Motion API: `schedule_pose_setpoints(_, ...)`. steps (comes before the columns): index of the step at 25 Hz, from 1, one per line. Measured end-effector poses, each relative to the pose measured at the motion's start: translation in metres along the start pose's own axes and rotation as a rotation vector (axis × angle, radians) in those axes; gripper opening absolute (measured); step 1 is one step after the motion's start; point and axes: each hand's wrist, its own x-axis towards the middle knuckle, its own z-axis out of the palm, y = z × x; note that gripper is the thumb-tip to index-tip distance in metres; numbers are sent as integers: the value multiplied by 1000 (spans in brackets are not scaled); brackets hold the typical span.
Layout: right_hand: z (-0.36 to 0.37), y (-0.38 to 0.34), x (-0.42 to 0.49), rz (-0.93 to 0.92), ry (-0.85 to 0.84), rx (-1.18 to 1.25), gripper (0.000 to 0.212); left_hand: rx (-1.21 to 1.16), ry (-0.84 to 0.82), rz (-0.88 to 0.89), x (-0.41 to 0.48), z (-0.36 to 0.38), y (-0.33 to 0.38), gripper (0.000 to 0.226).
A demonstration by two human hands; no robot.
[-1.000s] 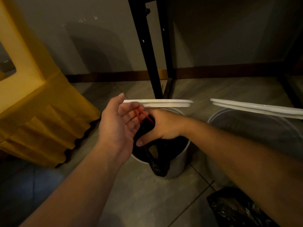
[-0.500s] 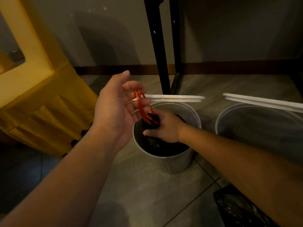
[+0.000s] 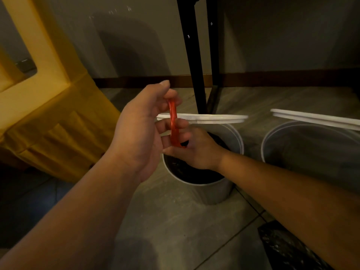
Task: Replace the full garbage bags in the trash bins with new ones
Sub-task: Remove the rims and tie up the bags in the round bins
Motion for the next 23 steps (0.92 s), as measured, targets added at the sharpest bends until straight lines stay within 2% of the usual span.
schedule_pose_setpoints(2, 2, 9, -2, 5, -21, -128, 23, 35, 0, 18, -3, 1, 4, 39)
schedule_pose_setpoints(5, 4, 25, -5, 15, -6, -243, 40, 112, 85, 65, 0, -1, 17, 31)
schedule_pose_setpoints(11, 10, 43, -6, 33, -2, -352, 27, 110, 162, 86, 2, -4, 22, 28)
schedule_pose_setpoints(14, 9, 58, -8, 76, -1, -354, 26, 135, 161, 148, 1, -7, 18, 8)
schedule_pose_setpoints(18, 11, 67, -7, 142, -1, -280, 24, 220, 134, 228, -1, -10, 11, 22)
schedule_pose_setpoints(23, 10, 66, -12, 151, -17, -266, 24, 226, 173, 223, -4, -16, 11, 22)
